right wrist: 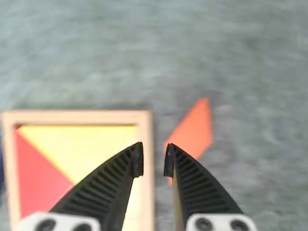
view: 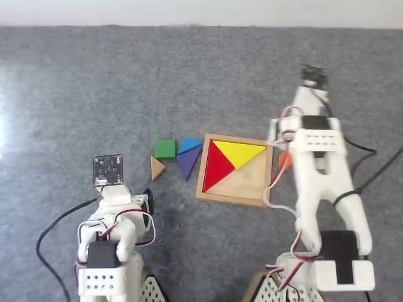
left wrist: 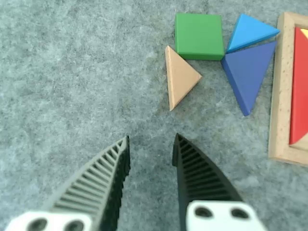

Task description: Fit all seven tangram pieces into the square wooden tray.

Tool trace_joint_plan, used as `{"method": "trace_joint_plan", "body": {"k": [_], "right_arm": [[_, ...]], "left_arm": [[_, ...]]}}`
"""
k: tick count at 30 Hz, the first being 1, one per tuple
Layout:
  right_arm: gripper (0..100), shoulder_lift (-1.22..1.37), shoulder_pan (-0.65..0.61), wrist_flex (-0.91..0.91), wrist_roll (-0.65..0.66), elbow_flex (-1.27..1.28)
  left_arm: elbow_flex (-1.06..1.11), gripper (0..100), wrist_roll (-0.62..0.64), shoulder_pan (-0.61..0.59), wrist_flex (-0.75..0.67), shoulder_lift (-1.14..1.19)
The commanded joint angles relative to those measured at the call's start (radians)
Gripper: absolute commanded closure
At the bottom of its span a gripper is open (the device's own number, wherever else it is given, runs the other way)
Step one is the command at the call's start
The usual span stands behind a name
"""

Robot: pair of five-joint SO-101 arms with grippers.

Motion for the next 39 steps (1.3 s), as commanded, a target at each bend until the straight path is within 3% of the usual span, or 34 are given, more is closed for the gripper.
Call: {"method": "trace_joint_plan", "body": {"k": [1, 12, 27, 32, 39], "right_arm": [[90.4, -0.018, -0.042, -0.059, 0.017, 0.015], [90.8, 0.255, 0.133, -0.094, 0.015, 0.006], [90.3, 0.278, 0.272, 0.021, -0.015, -0.014], [90.8, 0.217, 0.248, 0.054, 0.003, -0.023], [90.3, -0.101, 0.12, 0.061, 0.003, 0.015]], "left_arm": [[-0.012, 86, 0.009, -0.005, 0.005, -0.014], [-0.012, 86, 0.009, -0.005, 0.005, -0.014], [-0.012, 86, 0.009, -0.005, 0.005, -0.014], [-0.012, 86, 0.009, -0.005, 0.005, -0.014], [-0.012, 86, 0.009, -0.005, 0.005, -0.014]]}}
